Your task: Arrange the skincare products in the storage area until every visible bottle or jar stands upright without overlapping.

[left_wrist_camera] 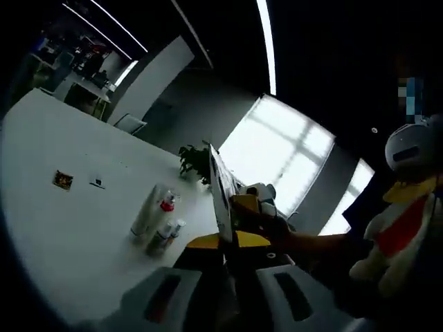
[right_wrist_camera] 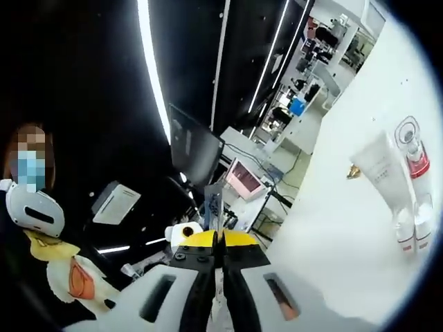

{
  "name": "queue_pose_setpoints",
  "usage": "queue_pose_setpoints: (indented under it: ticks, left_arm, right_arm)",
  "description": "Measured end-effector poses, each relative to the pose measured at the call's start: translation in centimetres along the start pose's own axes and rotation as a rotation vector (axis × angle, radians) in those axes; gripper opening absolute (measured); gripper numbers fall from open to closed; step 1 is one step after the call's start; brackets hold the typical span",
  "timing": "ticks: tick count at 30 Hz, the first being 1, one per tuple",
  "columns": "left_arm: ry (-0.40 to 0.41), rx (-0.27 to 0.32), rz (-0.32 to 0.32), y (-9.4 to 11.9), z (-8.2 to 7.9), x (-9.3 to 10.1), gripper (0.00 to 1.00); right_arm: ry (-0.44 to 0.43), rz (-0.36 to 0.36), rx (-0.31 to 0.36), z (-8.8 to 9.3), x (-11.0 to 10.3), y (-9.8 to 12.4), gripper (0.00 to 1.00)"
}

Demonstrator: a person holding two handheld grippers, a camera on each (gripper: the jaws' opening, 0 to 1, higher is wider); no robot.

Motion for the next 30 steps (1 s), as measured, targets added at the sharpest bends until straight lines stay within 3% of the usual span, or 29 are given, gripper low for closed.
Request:
queue_pose_setpoints:
  ticks: [6,10,14,21,27,30]
  left_arm:
    - [0.078,0.105,0.023,0.2,0.1,0.3,0.01]
    - [0.161,0.203,0.067,0.3,0.3,0.2,0.01]
    - [0.215,0.254,0.074,0.4,0.4,-0.3,0.01]
    - [0.229,0.282,0.055,0.4,0.1,-0.4,0.01]
    - [0.233,0.292,0.043,0.3,0.1,-0.5,0.01]
    - [0.229,0.292,0.038,0.3,0.0,-0.6,0.01]
  right_arm:
    - [0.089,-0.024,0.074,-0.3,-0.3,-0.6,0.05]
    - [0.081,-0.022,0.049,0.4,-0.3,-0.9,0.09]
    - [0.054,-0.023,0.047,1.4,-0.2,-1.1,0.10]
    - [0.024,-0.020,0.048,2.6,-0.1,-1.0,0.10]
    - [0.037,-0.063,0.095,2.2,-0.6,-0.8,0.02]
    - [0.028,-0.050,0.096,2.0,-0.5,-0.9,0.01]
Point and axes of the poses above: the point that each gripper's makers call its tool centre point, and the gripper's own axes: y roughly backward along the fingers, x roughly to its right, z roughly out of its underside, the point moved 10 cm from there along y, roughly backward along the fingers, and after that the axes turned 5 degrees about -x, right-handed, at the moved point
